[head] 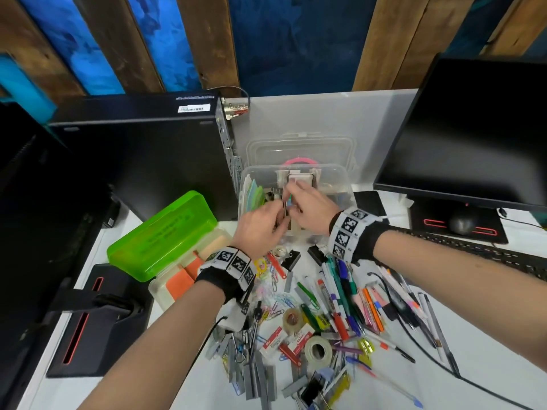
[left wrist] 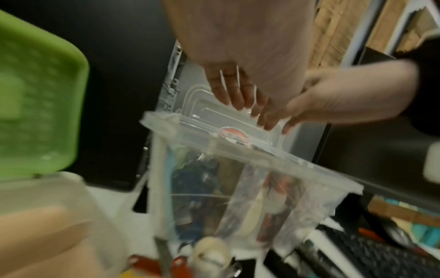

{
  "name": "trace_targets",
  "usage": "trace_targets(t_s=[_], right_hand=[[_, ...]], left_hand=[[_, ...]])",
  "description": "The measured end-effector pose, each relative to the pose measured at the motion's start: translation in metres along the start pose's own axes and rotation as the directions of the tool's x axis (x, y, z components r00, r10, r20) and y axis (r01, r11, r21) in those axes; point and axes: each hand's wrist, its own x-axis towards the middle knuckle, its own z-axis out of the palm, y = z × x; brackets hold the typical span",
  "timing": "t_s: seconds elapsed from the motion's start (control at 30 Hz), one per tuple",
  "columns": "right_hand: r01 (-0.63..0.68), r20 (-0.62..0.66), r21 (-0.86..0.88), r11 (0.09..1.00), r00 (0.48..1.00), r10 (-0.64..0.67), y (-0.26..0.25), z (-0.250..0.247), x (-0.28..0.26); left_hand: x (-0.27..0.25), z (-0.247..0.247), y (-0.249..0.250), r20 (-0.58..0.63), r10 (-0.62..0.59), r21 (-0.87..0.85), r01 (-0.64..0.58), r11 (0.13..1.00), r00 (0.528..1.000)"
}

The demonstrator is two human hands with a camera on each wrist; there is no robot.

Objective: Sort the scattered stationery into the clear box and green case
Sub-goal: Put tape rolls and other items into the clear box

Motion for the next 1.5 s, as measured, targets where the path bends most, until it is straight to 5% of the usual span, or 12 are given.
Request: trace_targets(t_s=[0.1,0.2,0.3,0.4,0.6,0.8,1.0,1.2,1.5], right_hand=[[0.062,0.046,0.089,0.994,0.997,-0.066,-0.018,0.023,-0.032],[0.004,0.233,0.077,0.997,0.972,-0.022,-0.011,0.061,-0.058],[-0.047,0.527,-0.011,0.999,0.849,0.046,-0.005,0.095,-0.082],[0.02,0.634,-0.093,0.995,0.772,0.044,-0.006,0.116,-0.103],[0.107,0.59,-0.138,0.985,0.807,-0.005,-0.013,0.13,-0.116],[-0.126,0.481,-0.029,0.992,0.868,0.124,-0.005,0.109,-0.106],[-0.266,0.418,-0.028,0.964,0.873,0.253,0.019,0.081,-0.106],[-0.286,0.365,-0.023,0.958,0.89,0.274,0.027,0.072,-0.113],[-0.277,0.373,0.025,0.961,0.894,0.248,0.03,0.063,-0.104]], left_hand=[[-0.04,0.01,-0.008,0.168,-0.043,0.045,0.036,0.998,0.985],[-0.08,0.026,-0.018,0.435,-0.125,0.069,0.105,0.992,0.892],[-0.107,0.036,-0.019,0.617,-0.138,0.162,0.046,0.986,0.775],[-0.12,0.041,-0.015,0.586,-0.15,0.202,0.035,0.979,0.796],[-0.122,0.041,-0.011,0.56,-0.154,0.165,0.073,0.984,0.814],[-0.113,0.031,0.003,0.586,-0.116,0.095,0.074,0.993,0.802],[-0.115,0.041,0.055,0.757,0.167,-0.132,-0.102,0.986,0.631],[-0.115,0.057,0.075,0.806,0.308,-0.135,-0.35,0.927,0.506],[-0.116,0.072,0.071,0.797,0.406,-0.131,-0.528,0.839,0.448]])
